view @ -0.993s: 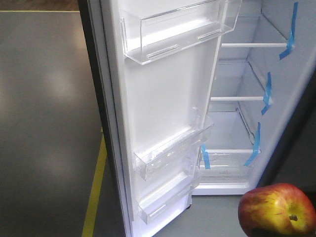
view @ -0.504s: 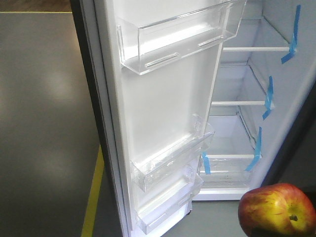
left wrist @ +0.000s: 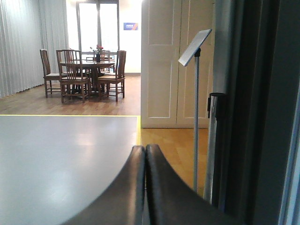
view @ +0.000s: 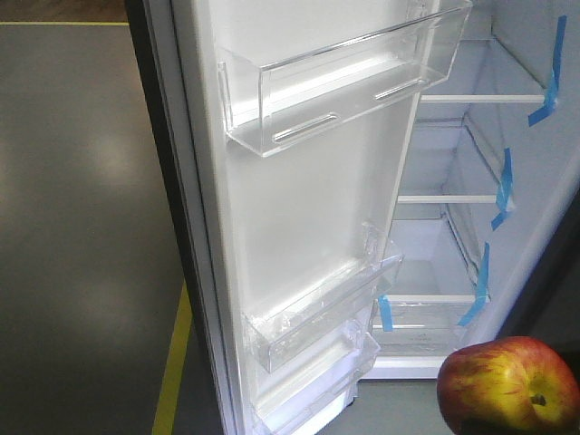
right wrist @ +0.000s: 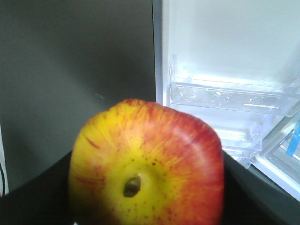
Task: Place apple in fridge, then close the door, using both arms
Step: 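Approach the upper clear door bin with the held apple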
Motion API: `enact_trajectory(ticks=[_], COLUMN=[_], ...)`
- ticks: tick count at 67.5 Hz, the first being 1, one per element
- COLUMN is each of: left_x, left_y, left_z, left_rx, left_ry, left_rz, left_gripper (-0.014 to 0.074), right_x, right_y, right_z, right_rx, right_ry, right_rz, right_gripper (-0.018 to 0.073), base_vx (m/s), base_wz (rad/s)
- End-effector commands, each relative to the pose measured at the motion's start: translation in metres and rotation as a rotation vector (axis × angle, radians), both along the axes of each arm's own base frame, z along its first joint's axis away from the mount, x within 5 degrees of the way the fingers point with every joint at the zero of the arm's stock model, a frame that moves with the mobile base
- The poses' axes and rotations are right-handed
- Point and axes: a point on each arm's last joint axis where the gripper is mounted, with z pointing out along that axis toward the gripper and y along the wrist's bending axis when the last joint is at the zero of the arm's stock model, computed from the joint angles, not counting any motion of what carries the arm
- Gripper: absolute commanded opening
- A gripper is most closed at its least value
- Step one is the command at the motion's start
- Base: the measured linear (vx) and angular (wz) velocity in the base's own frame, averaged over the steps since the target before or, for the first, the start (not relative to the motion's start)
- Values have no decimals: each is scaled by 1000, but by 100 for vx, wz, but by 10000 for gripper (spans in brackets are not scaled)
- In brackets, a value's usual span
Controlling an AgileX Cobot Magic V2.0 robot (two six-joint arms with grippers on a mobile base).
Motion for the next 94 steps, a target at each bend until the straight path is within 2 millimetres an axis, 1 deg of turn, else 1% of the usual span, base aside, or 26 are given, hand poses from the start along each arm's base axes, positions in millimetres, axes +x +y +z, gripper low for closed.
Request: enact_trajectory(ticks=[1, 94], left_x=[-1, -1], left_y=[0, 0], left_z=[-2, -2], left_rx=[-14, -14], left_ry=[-62, -62], left_rz=[-7, -7], left_gripper=[-6, -6], right_x=[3, 3], right_y=[2, 2], right_z=[14, 14], right_rx=[66, 66], right_ry=[-71, -71], right_rz=[-7, -7], right_gripper=[343, 343], base_vx=[6, 2], base_wz=[3, 0])
